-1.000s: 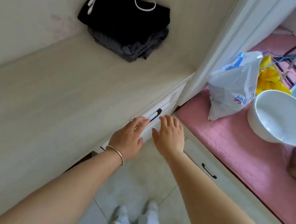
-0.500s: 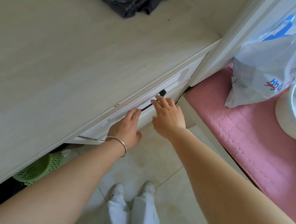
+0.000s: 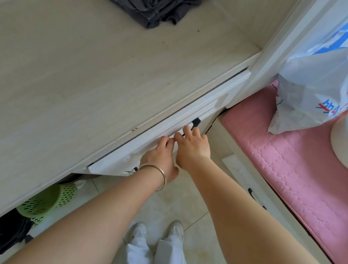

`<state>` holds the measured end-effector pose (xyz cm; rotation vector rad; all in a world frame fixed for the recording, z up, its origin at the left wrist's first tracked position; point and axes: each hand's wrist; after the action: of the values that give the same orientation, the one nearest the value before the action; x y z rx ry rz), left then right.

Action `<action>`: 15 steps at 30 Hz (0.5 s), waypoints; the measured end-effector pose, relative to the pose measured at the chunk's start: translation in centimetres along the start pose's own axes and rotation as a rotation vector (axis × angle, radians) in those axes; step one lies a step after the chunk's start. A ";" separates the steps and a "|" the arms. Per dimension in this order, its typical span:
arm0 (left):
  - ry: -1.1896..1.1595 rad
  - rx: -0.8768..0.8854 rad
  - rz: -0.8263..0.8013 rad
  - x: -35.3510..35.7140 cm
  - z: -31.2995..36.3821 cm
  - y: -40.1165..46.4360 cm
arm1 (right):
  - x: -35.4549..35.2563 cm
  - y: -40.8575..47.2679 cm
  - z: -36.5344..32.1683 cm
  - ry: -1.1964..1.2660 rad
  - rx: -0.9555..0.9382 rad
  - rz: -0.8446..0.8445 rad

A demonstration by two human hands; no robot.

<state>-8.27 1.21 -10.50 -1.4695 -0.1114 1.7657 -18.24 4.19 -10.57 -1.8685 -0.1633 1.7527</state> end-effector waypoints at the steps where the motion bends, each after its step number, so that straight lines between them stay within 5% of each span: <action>1: 0.000 0.011 -0.002 0.2 0.3 -0.5 | 0.4 -0.4 -0.1 0.023 0.018 -0.002; 11: 0.109 0.108 -0.200 2.6 3.3 -5.5 | 4.1 -6.5 2.0 0.185 0.098 -0.068; 15: 0.003 0.328 -0.151 2.9 4.5 -7.7 | 5.0 -9.5 2.9 0.277 0.147 -0.145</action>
<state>-8.05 9.93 -7.22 -1.1952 0.0651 1.5751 -17.58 15.26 -10.42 -1.9168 -0.0605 1.3573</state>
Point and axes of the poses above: each hand's wrist, its own y-axis towards the middle knuckle, its own x-axis out of the palm, z = x × y, and after that the axes turned 4 degrees about -y, right-handed
